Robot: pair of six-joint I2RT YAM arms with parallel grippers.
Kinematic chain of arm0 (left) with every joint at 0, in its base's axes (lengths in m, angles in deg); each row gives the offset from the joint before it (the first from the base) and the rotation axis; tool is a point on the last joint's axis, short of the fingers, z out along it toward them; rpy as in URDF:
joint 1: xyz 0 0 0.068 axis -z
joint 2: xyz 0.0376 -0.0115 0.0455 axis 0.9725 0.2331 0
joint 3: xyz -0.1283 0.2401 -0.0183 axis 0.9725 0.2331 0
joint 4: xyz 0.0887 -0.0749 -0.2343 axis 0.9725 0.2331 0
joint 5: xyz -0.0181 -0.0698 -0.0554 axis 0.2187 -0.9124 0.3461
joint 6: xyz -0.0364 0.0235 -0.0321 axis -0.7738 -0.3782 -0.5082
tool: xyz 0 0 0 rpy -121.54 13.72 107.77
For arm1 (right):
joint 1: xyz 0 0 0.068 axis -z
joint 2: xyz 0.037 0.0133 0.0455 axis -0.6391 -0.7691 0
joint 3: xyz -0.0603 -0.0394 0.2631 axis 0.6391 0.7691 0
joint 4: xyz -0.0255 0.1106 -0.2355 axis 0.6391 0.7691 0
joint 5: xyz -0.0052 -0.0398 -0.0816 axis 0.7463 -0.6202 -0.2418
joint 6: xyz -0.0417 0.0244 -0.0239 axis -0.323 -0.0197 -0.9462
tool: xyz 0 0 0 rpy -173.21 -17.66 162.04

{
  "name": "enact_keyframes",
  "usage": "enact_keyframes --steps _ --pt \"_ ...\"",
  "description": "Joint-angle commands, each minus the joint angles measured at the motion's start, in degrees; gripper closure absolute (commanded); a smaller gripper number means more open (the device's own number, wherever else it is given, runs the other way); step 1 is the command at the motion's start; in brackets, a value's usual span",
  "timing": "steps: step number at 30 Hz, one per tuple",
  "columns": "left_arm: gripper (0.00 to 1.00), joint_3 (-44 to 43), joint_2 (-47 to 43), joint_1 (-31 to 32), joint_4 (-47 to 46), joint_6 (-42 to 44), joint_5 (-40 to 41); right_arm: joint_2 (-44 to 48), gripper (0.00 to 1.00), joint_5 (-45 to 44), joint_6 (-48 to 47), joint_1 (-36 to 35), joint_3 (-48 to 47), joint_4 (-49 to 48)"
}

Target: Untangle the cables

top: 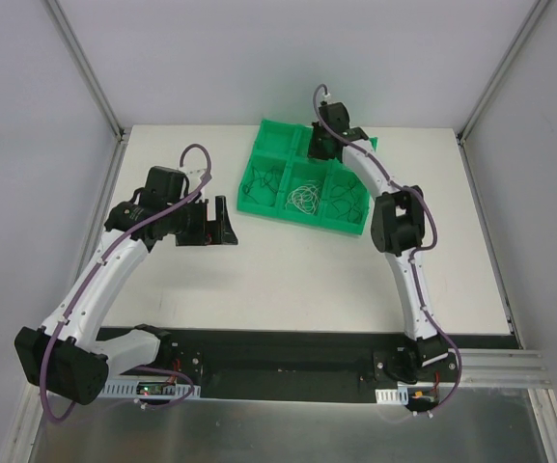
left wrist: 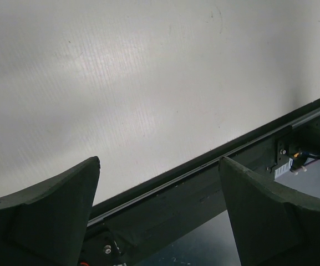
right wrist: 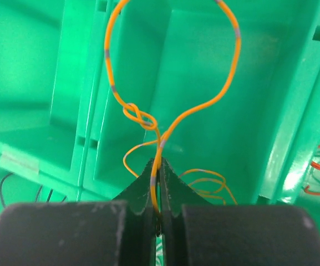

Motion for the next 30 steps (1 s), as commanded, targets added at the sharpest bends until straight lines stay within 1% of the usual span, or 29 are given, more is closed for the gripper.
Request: enact_keyframes --steps 1,5,10,15,17,20,25,26,28,30 --pt "0.13 -0.24 -0.96 -0.03 0.28 -0.7 -2.6 5.94 1.0 7.2 3.55 1.36 0.68 8.33" --pt "0.13 0.11 -1.58 0.15 0.2 -2.02 -2.43 8.84 1.0 11.69 3.37 1.28 4.1 10.53" --pt "0.14 0.99 -2.63 0.06 0.11 -3.77 -2.52 11.48 0.99 14.15 4.95 1.37 7.88 12.65" --pt "0.13 1.34 -2.9 0.06 0.2 -5.09 -2.87 10.61 0.99 14.77 5.14 1.28 5.52 13.35" --pt "0.14 1.52 -3.16 0.06 0.28 -5.71 -2.96 9.82 0.93 12.85 4.61 1.37 3.41 14.66" --pt "0.14 1.78 -3.86 0.06 0.2 -6.59 -2.7 9.29 0.8 10.12 3.99 1.45 2.44 15.2" --pt "0.14 2.57 -5.36 0.06 0.2 -7.91 -2.26 8.32 0.64 9.15 3.2 1.45 0.34 15.9" --pt "0.14 2.66 -5.53 0.06 0.28 -8.17 -2.17 8.32 0.59 9.15 3.11 1.45 -0.11 15.81" --pt "0.14 3.01 -6.32 0.06 0.2 -8.61 -1.99 8.58 0.51 8.97 3.11 1.45 -0.81 15.46" --pt "0.14 3.19 -6.76 0.06 0.2 -8.87 -1.9 9.02 0.46 8.36 3.02 1.45 -1.51 15.37"
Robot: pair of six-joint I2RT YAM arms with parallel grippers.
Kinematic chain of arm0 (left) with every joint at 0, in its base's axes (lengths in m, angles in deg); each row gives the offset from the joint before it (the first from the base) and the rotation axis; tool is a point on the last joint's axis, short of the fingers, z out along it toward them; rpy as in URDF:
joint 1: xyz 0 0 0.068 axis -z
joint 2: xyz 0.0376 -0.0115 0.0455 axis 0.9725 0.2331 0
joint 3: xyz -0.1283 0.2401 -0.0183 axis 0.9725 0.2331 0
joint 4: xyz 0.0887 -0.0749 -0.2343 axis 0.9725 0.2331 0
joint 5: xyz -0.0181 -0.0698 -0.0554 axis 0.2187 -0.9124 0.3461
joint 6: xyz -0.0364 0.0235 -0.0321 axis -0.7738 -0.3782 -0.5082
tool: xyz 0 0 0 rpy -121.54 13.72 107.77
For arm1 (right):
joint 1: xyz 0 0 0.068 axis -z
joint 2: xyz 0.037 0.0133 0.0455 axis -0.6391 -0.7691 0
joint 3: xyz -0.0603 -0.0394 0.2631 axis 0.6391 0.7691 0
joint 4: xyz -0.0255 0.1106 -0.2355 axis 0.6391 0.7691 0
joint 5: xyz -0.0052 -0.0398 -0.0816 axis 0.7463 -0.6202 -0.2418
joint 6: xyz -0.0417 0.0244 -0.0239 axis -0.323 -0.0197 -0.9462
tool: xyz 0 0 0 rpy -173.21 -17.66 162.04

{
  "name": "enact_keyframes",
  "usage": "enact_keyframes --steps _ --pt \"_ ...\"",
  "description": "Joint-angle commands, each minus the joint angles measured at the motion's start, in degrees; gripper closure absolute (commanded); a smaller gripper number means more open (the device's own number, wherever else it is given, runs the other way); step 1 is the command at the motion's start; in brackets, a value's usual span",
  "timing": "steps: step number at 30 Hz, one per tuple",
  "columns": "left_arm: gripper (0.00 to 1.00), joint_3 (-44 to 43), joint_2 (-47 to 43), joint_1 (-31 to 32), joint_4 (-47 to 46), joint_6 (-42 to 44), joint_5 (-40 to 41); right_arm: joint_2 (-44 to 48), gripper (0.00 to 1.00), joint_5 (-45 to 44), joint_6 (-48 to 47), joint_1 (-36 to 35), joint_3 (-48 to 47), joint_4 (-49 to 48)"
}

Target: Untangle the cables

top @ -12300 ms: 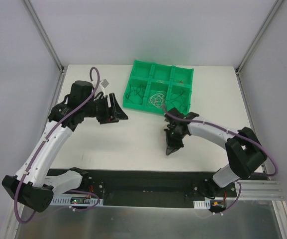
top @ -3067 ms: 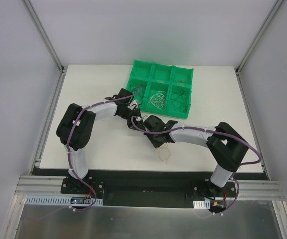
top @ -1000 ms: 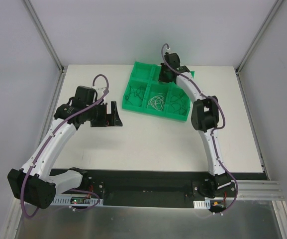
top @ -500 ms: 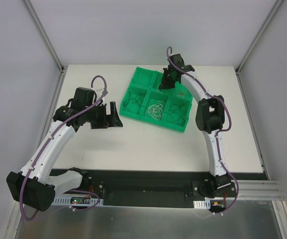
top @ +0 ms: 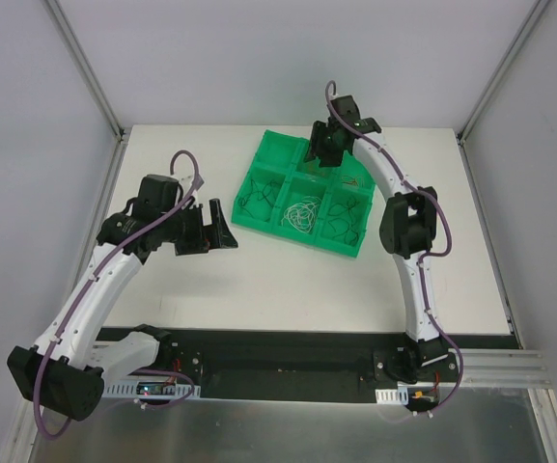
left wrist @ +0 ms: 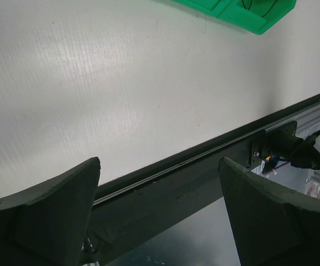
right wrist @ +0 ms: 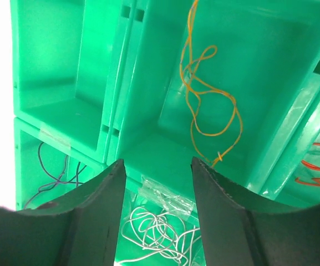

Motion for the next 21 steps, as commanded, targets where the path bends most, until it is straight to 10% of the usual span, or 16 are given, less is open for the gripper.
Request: enact_keyframes --steps 1,11,21 --pt "0.14 0.65 -2.18 0.06 0.24 -1.77 -0.09 2.38 0.44 -2.05 -0.45 -0.16 -4.07 0.73" --pt "0.13 -2.24 -0.69 0.06 0.07 -1.77 -0.44 12.82 0.31 -5.39 -0.01 -0.25 -1.19 5.55" --pt "0.13 -5.85 0.2 0.06 -6.16 -4.66 -0.44 47.17 0.18 -8.2 -7.3 -0.52 33.68 7.15"
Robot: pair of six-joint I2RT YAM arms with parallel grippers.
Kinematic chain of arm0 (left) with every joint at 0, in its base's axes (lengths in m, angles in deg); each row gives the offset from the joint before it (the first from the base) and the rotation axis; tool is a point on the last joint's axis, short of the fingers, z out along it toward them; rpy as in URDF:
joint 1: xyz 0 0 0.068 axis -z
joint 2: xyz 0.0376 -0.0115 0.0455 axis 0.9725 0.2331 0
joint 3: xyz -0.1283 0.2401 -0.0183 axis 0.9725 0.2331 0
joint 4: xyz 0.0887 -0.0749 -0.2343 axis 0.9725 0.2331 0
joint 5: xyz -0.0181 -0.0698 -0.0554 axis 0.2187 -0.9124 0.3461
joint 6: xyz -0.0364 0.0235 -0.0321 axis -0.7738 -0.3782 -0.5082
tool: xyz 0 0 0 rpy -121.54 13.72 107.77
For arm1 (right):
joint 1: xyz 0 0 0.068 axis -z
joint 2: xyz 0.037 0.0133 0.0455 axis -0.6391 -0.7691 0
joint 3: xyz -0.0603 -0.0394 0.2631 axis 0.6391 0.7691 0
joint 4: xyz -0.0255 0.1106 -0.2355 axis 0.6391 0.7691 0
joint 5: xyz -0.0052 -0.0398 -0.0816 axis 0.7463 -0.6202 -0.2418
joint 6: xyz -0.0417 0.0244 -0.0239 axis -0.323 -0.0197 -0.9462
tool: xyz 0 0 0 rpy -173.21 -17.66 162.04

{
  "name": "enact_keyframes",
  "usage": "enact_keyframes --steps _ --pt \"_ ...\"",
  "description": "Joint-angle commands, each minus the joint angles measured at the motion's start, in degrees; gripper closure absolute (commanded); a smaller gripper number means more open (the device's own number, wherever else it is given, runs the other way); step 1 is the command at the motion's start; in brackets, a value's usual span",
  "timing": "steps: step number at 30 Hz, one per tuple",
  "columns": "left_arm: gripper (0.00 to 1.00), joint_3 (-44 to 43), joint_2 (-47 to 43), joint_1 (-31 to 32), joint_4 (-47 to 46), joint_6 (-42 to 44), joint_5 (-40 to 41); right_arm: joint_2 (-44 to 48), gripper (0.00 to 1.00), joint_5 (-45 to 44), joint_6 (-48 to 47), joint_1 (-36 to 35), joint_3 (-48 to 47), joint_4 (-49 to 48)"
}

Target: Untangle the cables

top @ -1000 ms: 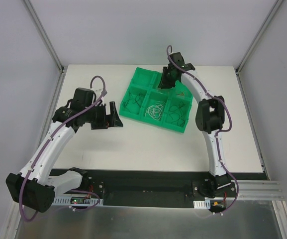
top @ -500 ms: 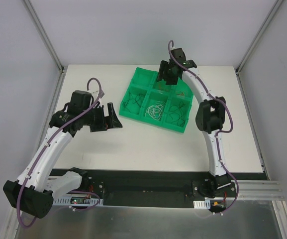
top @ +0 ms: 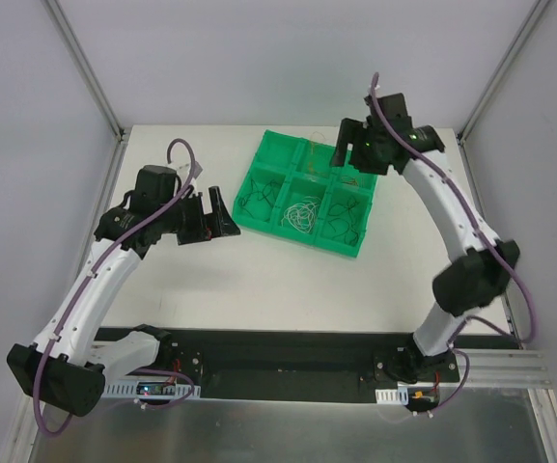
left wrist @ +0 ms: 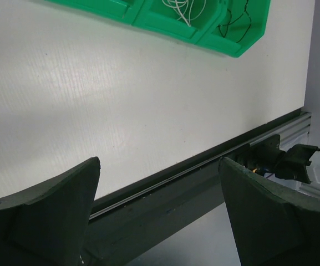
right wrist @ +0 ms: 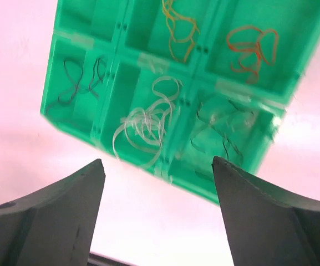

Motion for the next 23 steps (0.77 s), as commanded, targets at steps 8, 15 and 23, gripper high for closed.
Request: enact_keyframes --steps 8,15,23 --pt "0.13 -5.4 -5.66 0.06 -12.4 -4.7 4.03 48.66 0.14 -12.72 -6.8 -0.43 34.65 -0.02" --pt "0.09 -9.54 -10.67 -0.03 -17.31 -3.74 16.16 68.46 0.04 -27.4 -7.23 -0.34 34.75 -1.95" --pt "0.01 -11.38 -12.26 -0.03 -20.58 -1.1 18.2 64.17 0.04 -22.7 -6.6 -0.43 29.12 7.03"
